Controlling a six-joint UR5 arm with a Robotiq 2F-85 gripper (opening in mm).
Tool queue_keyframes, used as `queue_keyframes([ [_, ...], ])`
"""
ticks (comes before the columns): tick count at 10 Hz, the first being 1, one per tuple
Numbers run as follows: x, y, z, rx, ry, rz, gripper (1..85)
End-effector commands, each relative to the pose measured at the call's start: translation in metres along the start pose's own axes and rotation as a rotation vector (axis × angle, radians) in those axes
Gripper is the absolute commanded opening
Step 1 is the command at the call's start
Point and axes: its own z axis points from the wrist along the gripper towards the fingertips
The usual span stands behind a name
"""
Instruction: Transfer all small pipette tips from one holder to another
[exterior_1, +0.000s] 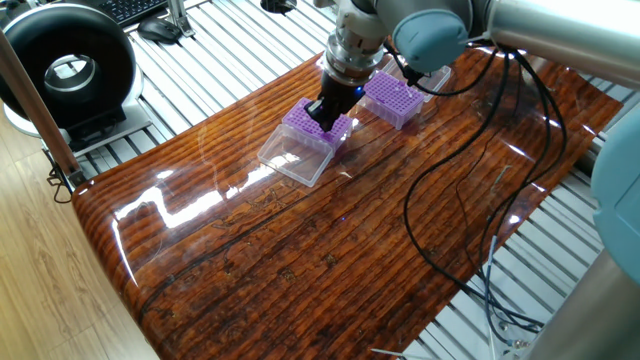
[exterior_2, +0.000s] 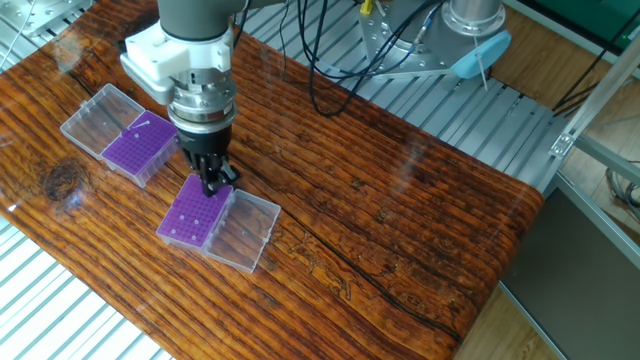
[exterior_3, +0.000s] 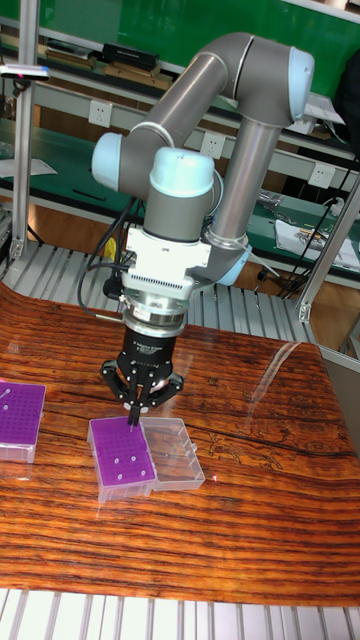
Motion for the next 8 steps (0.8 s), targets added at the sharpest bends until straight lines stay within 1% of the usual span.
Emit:
queue_keyframes([
  [1,-0.007,-0.003,-0.017,-0.001,0.008,0.01,1.0],
  [4,-0.012,-0.009,-0.026,0.002,0.012,-0.001,1.0],
  [5,-0.014,-0.015,-0.028,0.01,0.014,-0.017,1.0],
  [8,-0.021,-0.035,-0.038,0.007,0.031,-0.063,1.0],
])
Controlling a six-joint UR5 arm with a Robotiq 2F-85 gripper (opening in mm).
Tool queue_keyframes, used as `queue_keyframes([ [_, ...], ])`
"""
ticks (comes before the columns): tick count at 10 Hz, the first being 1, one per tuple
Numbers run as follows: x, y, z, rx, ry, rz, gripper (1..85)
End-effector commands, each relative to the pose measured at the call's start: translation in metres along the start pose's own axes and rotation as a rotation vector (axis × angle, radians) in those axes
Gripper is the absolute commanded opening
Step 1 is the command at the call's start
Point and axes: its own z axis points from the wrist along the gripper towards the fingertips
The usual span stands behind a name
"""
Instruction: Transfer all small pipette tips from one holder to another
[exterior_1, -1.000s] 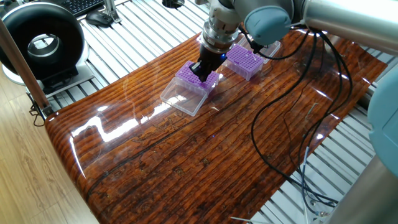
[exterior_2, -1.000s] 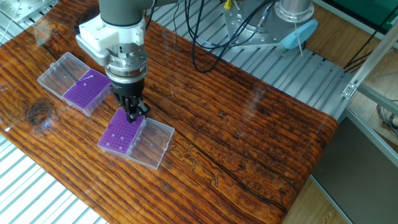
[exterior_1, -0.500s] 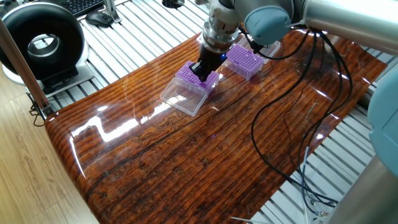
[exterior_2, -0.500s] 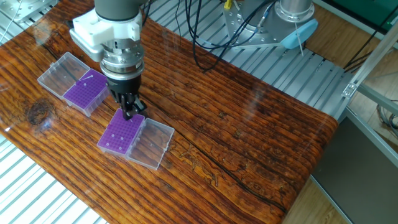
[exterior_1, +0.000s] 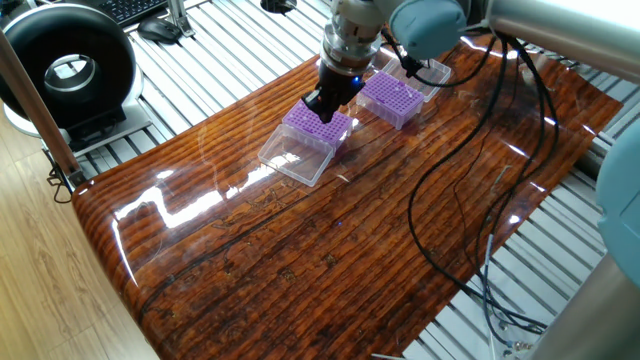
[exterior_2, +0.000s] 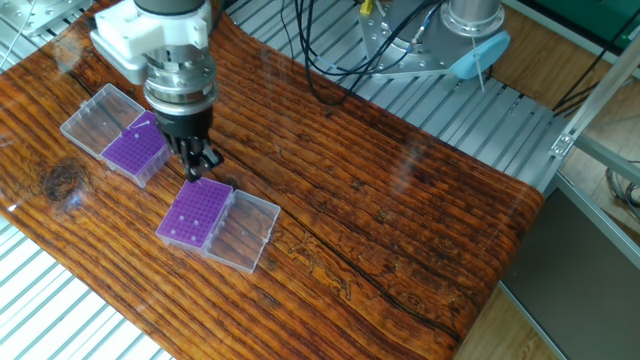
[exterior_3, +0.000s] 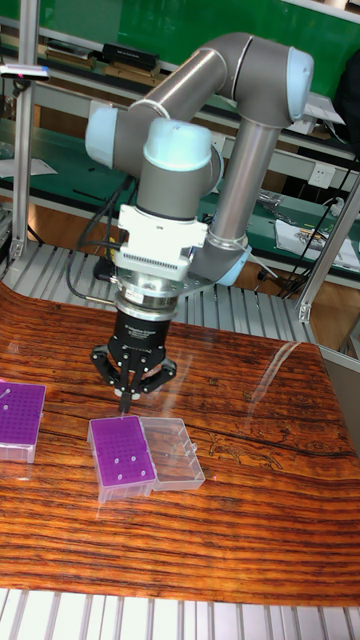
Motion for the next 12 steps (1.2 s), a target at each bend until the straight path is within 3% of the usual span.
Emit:
queue_keyframes([
  [1,-0.007,-0.021,-0.01,-0.009,0.008,-0.041,1.0],
  [12,0.007,-0.108,-0.006,-0.012,-0.001,-0.189,1.0],
])
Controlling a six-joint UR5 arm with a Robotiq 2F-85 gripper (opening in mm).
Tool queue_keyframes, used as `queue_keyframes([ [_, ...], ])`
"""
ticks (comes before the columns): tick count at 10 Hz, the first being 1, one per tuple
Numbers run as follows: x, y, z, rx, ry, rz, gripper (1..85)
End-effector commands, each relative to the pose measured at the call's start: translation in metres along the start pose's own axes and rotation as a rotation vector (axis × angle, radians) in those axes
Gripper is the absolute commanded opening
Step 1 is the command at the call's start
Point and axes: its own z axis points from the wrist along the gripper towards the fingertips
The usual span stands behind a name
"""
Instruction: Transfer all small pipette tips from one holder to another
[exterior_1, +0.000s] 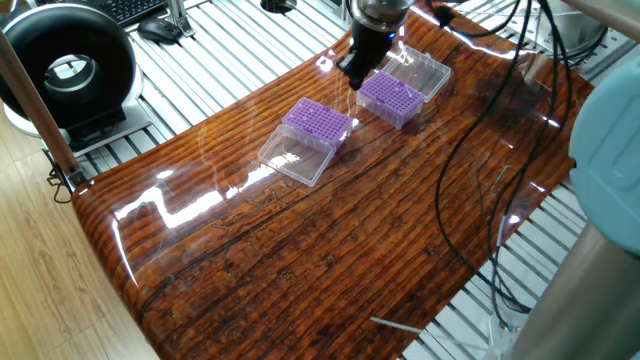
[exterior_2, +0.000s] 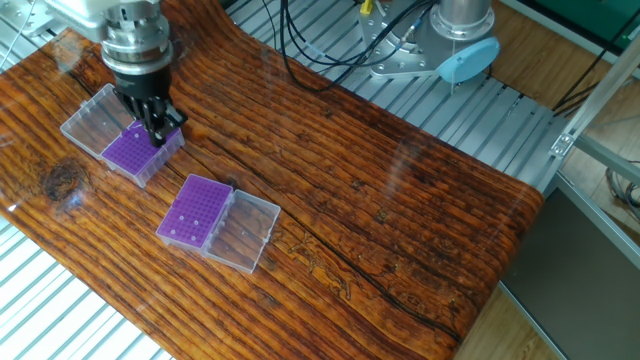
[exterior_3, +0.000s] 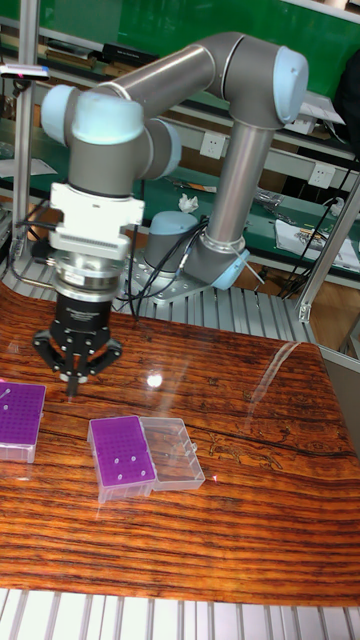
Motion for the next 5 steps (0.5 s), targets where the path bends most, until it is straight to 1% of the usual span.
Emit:
queue_keyframes([
  [1,0.008,-0.023,-0.001,-0.005,-0.012,-0.03,1.0],
  [3,0.012,-0.031,0.003,-0.001,-0.021,-0.039,1.0],
  [5,0.015,-0.042,0.005,0.026,-0.02,-0.046,1.0],
])
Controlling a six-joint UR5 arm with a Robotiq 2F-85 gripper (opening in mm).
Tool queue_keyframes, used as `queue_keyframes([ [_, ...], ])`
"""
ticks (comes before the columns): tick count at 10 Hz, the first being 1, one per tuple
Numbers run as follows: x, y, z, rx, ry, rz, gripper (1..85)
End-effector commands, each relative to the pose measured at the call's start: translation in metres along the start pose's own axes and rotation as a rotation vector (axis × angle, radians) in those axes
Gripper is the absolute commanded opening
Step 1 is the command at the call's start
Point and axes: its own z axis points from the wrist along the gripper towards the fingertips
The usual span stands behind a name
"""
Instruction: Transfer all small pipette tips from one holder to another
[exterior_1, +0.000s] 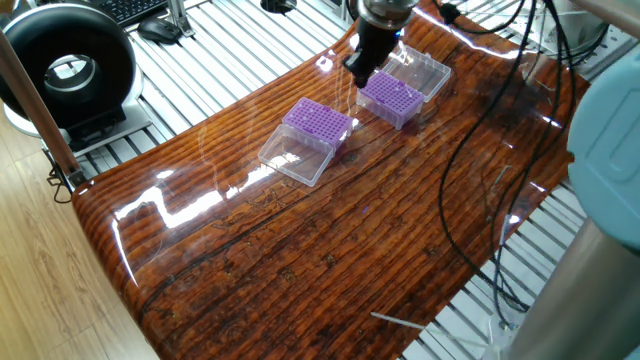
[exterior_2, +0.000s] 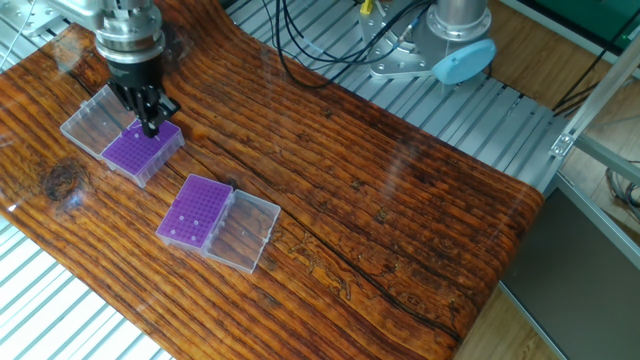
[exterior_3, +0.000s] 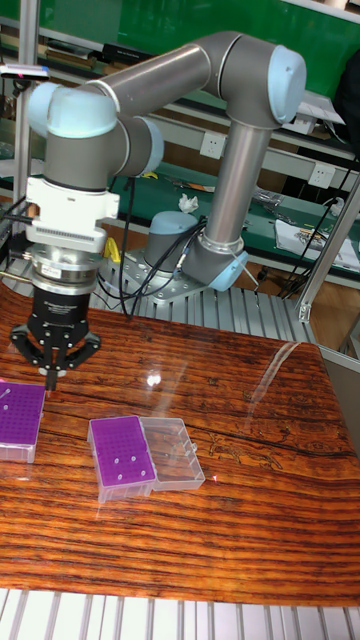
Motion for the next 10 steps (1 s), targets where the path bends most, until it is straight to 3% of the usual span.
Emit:
queue_keyframes([
  [1,0.005,-0.017,0.004,0.019,-0.015,-0.011,1.0],
  [10,0.01,-0.032,0.02,0.024,-0.042,-0.024,1.0],
])
